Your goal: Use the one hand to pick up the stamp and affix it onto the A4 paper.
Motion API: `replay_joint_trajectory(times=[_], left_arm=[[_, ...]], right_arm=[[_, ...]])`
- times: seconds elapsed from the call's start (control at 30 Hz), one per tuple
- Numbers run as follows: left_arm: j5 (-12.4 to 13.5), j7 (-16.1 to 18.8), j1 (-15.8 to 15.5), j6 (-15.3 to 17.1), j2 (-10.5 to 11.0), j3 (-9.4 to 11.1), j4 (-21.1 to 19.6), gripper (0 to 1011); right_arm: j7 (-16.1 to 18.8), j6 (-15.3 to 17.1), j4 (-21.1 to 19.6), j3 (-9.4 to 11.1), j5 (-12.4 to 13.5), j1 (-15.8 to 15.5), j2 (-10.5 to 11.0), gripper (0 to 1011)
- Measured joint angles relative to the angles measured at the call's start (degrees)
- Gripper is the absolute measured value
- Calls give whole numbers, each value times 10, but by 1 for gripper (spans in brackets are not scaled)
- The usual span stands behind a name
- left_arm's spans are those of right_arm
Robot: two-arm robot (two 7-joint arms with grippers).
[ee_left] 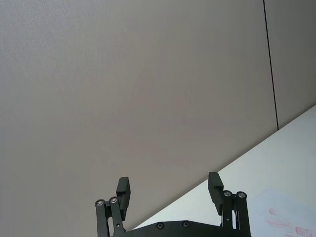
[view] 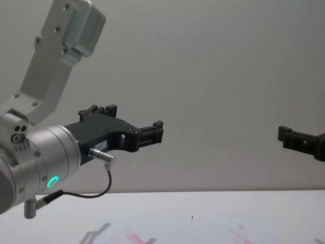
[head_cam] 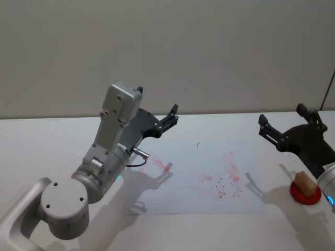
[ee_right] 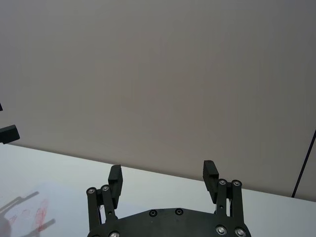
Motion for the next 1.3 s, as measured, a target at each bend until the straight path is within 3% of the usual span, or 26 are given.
replay_joint_trajectory(times=[0.57, 1.0, 1.3], left_arm=[[0, 0, 0, 0, 0, 0, 0, 1001], [0, 0, 0, 0, 0, 0, 0, 1001], [0, 0, 0, 0, 0, 0, 0, 1001]], right_arm=[[-3, 1, -3, 2, 2, -7, 4, 1001], [-47, 21, -41, 24, 27, -75, 47, 1001], [-54, 47, -45, 33, 31, -93, 63, 1001]])
